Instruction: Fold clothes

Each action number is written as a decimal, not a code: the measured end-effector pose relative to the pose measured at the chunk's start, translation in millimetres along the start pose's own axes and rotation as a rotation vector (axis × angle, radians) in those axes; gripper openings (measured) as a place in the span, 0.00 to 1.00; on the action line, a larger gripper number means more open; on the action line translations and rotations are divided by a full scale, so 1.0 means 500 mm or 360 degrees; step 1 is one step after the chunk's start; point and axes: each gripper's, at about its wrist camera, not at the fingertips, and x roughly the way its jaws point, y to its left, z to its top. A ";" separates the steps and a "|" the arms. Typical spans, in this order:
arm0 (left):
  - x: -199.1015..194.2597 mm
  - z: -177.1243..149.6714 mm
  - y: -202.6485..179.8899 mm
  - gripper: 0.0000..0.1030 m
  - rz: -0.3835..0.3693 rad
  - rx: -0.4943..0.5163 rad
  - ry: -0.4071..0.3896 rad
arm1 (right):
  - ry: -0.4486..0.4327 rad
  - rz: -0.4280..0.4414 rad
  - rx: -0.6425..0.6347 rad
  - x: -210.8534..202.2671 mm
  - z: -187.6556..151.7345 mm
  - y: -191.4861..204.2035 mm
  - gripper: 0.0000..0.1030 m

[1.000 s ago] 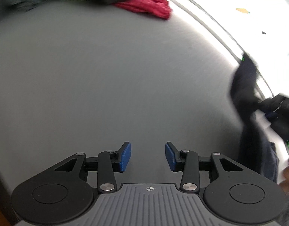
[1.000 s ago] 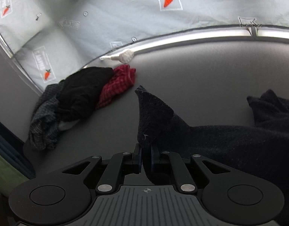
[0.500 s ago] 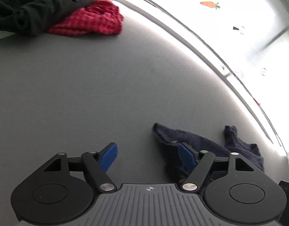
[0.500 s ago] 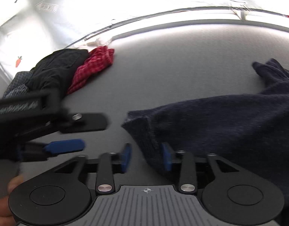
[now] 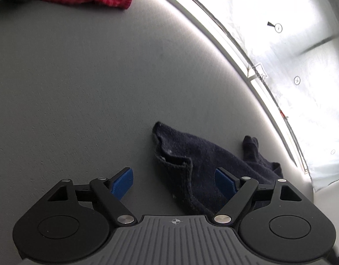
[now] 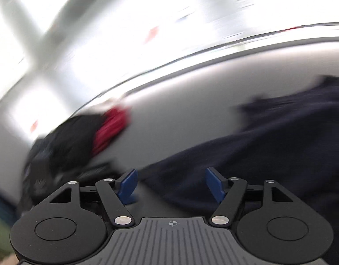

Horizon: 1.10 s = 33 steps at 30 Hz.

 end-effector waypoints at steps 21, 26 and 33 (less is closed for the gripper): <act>0.078 -0.049 -0.134 0.80 0.0468 0.0297 -0.0105 | 0.0269 -0.1075 0.0001 -0.113 -0.121 -0.237 0.40; 0.088 -0.053 -0.146 0.57 0.0626 0.0251 -0.0187 | 0.0255 -0.1045 0.0033 -0.120 -0.119 -0.241 0.41; 0.095 -0.070 -0.160 0.41 0.0773 0.0350 -0.0275 | 0.0230 -0.1033 0.0110 -0.109 -0.126 -0.253 0.43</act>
